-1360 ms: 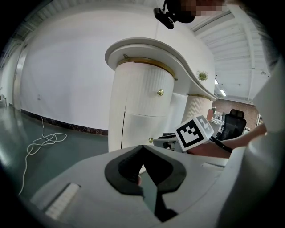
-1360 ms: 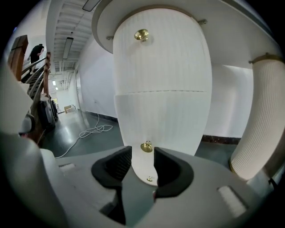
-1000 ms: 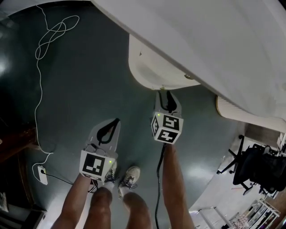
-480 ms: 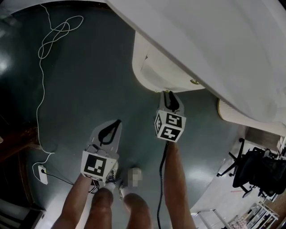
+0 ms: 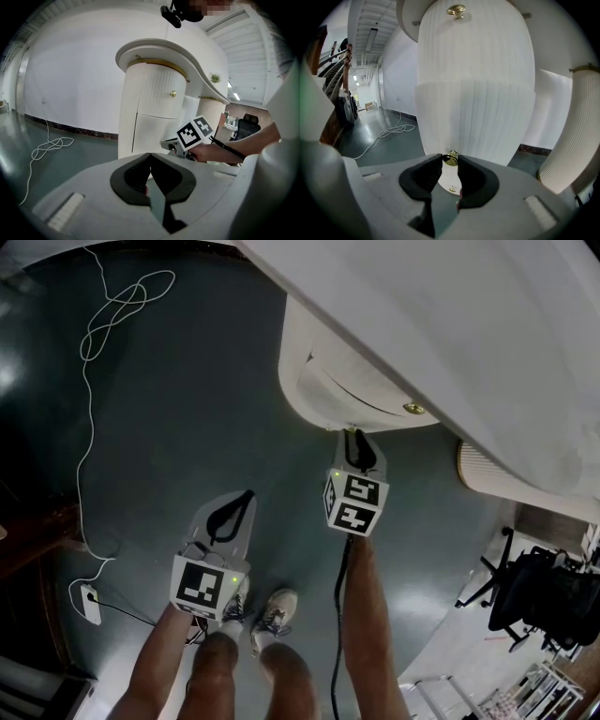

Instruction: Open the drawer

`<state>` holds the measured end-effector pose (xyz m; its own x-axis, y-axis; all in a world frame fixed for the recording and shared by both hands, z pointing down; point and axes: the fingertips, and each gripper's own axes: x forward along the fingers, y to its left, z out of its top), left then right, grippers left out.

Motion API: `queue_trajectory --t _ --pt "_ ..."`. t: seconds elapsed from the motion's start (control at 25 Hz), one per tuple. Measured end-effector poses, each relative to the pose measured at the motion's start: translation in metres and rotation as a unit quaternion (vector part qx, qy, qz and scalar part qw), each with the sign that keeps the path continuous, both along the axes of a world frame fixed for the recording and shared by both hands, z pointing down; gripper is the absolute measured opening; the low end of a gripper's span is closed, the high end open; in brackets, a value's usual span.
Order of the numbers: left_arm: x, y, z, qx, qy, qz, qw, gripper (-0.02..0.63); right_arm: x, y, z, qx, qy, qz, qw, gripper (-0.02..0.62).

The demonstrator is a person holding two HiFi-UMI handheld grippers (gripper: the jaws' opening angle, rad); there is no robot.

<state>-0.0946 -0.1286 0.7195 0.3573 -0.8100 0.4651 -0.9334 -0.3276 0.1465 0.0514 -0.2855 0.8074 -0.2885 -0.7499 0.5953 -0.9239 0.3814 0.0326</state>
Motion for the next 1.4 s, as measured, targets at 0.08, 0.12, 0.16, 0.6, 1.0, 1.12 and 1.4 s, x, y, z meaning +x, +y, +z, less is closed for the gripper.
queue_trajectory --t 0.08,0.12,0.16,0.6,1.0,1.12,1.4 --pt "0.001 0.002 -0.001 -0.001 0.002 0.000 1.0000 0.010 0.000 0.003 0.000 -0.003 0.000 -0.002 1.000 0.109" --pt "0.001 0.003 -0.002 -0.002 0.002 0.000 1.0000 0.011 0.000 0.005 0.000 -0.004 0.001 -0.003 1.000 0.107" --pt "0.002 0.003 -0.002 -0.004 0.002 0.000 1.0000 0.011 0.000 0.007 0.000 -0.005 0.001 -0.004 1.000 0.107" --pt "0.004 0.018 -0.013 -0.010 0.000 0.003 0.9999 0.010 0.001 0.037 0.001 -0.020 0.010 -0.015 1.000 0.107" --pt "0.007 0.035 -0.019 -0.009 0.002 0.004 0.9999 0.011 0.003 0.069 0.002 -0.023 0.017 -0.017 0.999 0.107" --pt "0.009 0.041 -0.019 -0.011 0.002 0.006 0.9999 0.010 0.003 0.079 0.002 -0.023 0.019 -0.019 0.999 0.107" --pt "0.011 0.053 -0.021 -0.014 0.003 0.009 0.9998 0.011 0.002 0.106 0.003 -0.031 0.022 -0.021 0.999 0.107"
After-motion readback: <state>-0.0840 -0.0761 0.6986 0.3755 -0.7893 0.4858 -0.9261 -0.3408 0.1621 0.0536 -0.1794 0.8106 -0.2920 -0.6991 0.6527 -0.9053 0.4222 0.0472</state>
